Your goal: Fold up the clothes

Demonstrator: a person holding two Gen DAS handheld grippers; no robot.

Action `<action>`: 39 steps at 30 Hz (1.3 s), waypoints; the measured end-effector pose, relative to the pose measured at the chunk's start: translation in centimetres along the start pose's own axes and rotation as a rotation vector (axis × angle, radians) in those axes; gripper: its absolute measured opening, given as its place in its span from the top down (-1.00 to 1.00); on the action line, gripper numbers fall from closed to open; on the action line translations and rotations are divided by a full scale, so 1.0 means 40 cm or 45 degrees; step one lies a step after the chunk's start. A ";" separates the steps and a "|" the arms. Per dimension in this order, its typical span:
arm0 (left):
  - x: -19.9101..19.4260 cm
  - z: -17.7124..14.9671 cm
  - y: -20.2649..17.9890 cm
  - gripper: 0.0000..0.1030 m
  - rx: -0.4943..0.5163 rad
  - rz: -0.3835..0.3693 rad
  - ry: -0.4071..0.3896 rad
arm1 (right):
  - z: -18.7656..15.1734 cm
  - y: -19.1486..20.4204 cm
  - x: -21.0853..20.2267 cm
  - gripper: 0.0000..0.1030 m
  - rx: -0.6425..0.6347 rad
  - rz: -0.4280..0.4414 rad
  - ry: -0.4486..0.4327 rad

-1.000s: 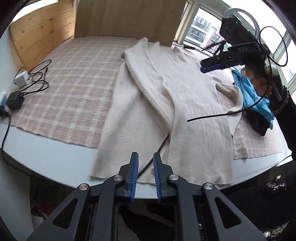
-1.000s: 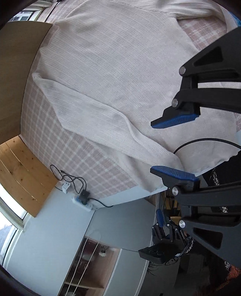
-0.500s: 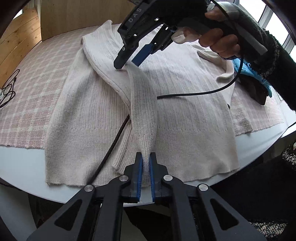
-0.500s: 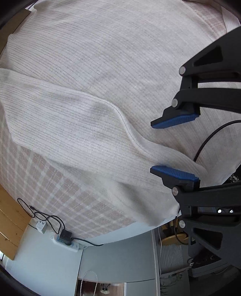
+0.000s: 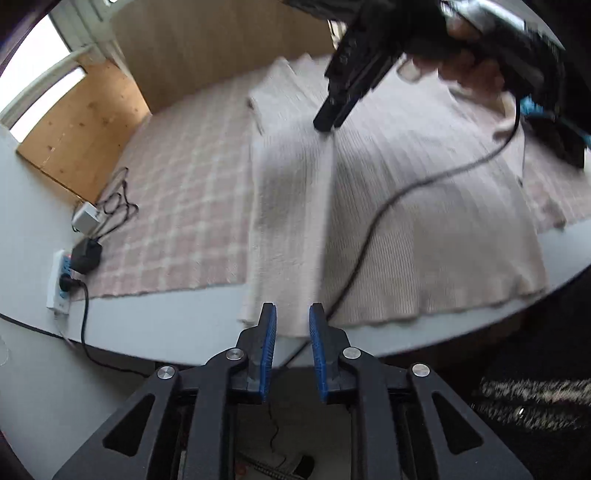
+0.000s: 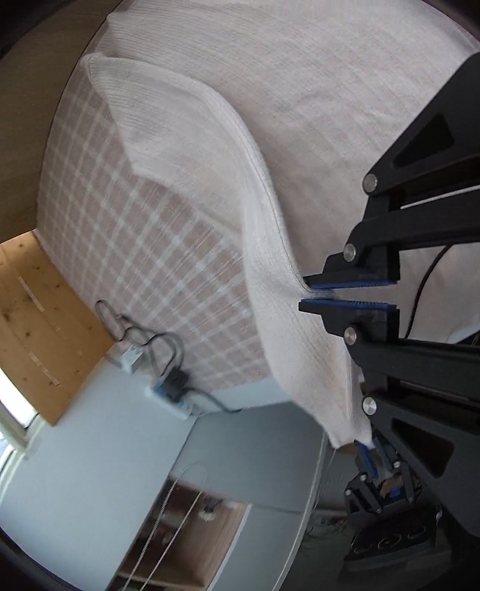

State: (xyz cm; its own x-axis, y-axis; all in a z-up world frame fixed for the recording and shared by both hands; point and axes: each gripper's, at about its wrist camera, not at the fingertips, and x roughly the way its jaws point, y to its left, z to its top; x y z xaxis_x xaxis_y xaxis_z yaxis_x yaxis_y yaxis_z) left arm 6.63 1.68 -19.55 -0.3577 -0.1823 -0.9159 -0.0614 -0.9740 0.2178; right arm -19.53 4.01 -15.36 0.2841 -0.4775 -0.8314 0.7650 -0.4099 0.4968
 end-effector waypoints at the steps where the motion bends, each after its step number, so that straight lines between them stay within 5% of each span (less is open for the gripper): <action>1: 0.001 -0.023 -0.006 0.64 -0.011 -0.032 0.014 | -0.024 -0.015 -0.002 0.57 0.022 -0.009 0.043; 4: -0.066 -0.080 0.052 0.64 -0.200 -0.165 0.005 | -0.094 -0.060 -0.010 0.57 0.087 -0.034 0.173; 9: -0.206 -0.121 0.165 0.52 -0.369 -0.133 -0.100 | -0.195 -0.037 -0.221 0.56 0.129 0.346 0.118; 11: -0.189 -0.101 0.181 0.52 -0.366 -0.122 -0.116 | -0.209 -0.022 -0.311 0.51 0.080 0.403 0.021; 13: -0.118 -0.063 0.178 0.52 -0.331 -0.166 -0.117 | -0.177 -0.016 -0.330 -0.05 0.031 0.182 -0.086; 15: -0.035 -0.022 0.164 0.47 -0.297 -0.180 -0.098 | -0.141 -0.010 -0.344 -0.08 -0.018 -0.058 -0.190; 21: 0.124 0.041 0.157 0.30 -0.254 -0.235 0.013 | 0.121 -0.092 -0.154 -0.08 0.122 -0.065 -0.170; 27: 0.145 0.052 0.156 0.18 -0.228 -0.284 0.027 | 0.362 -0.127 0.004 -0.08 0.187 -0.234 -0.069; 32: 0.151 0.066 0.170 0.18 -0.209 -0.325 0.024 | 0.423 -0.087 0.126 -0.08 0.021 -0.498 0.131; 33: 0.153 0.068 0.173 0.19 -0.207 -0.333 0.022 | 0.422 -0.087 0.143 -0.05 0.004 -0.534 0.161; 34: 0.154 0.068 0.175 0.21 -0.207 -0.342 0.016 | 0.420 -0.087 0.158 0.19 -0.009 -0.565 0.189; 36: 0.150 0.067 0.199 0.78 -0.211 -0.383 -0.007 | 0.415 -0.098 0.182 0.74 -0.003 -0.566 0.224; 39: 0.131 0.056 0.237 0.80 -0.228 -0.394 -0.010 | 0.409 -0.112 0.181 0.81 0.025 -0.532 0.188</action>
State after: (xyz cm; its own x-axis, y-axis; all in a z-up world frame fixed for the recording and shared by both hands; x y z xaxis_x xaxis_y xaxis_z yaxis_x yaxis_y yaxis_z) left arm 2.08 -8.19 -21.51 -0.3546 0.1257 -0.9265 -0.0042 -0.9911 -0.1329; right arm -30.36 -10.32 -19.53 0.0333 -0.1518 -0.9878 0.8208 -0.5597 0.1137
